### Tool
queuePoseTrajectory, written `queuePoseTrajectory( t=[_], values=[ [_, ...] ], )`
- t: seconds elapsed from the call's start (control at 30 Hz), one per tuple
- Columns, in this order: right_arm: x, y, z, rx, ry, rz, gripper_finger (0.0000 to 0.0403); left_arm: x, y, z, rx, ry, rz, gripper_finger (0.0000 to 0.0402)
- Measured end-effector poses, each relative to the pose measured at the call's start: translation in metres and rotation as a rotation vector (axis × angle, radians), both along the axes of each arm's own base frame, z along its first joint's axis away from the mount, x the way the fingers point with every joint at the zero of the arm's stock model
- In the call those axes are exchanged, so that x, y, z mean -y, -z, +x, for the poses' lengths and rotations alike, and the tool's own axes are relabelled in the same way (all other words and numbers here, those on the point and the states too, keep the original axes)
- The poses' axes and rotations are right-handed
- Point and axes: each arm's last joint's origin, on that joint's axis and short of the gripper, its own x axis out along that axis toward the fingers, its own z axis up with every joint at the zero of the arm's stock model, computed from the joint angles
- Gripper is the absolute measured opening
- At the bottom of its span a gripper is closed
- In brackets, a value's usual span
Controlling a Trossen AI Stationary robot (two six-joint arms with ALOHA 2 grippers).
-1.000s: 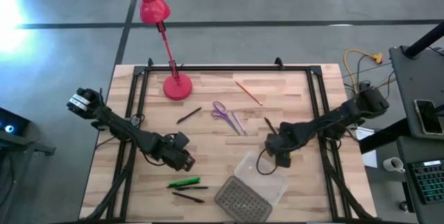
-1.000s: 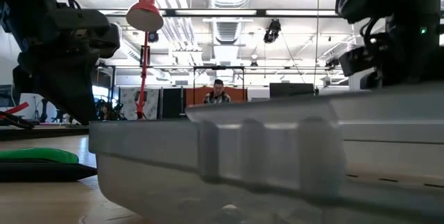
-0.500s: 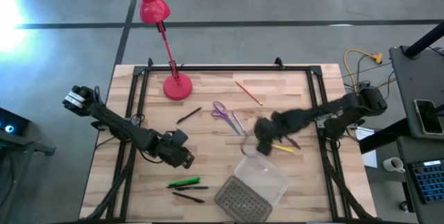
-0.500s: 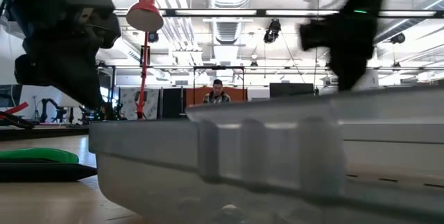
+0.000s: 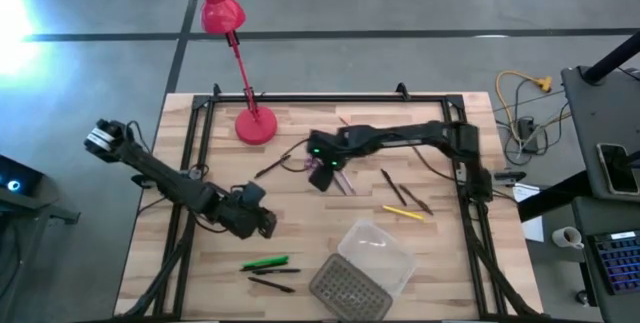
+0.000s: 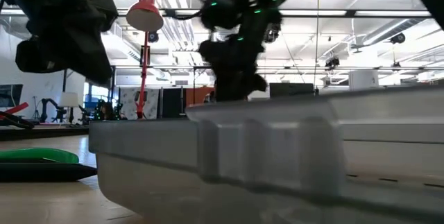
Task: Pick & place school supplies into a supply box
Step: Put the purple scissors into the supply box
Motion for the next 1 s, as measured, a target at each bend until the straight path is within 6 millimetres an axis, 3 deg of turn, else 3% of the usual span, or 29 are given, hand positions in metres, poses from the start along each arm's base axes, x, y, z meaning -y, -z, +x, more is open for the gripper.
queuePoseTrajectory(
  t=[0.17, 0.47, 0.57, 0.83, 1.0],
  values=[
    [0.015, 0.002, 0.024, -0.041, 0.043, -0.09, 0.0149, 0.006, -0.008, -0.008, 0.039, 0.03, -0.009, 0.0049],
    [0.033, 0.038, 0.052, -0.177, 0.088, -0.063, 0.0115, 0.006, -0.022, -0.018, 0.141, -0.001, 0.037, 0.0049],
    [0.035, 0.04, 0.061, -0.207, 0.083, -0.06, 0.0107, 0.004, -0.026, -0.021, 0.154, 0.004, 0.04, 0.0049],
    [0.041, 0.059, 0.068, -0.266, 0.07, -0.078, 0.009, 0.0, -0.029, -0.027, 0.138, 0.007, 0.051, 0.0049],
    [0.042, 0.061, 0.067, -0.285, -0.011, -0.103, 0.0063, -0.001, -0.029, -0.029, 0.125, 0.008, 0.059, 0.0049]
  ],
)
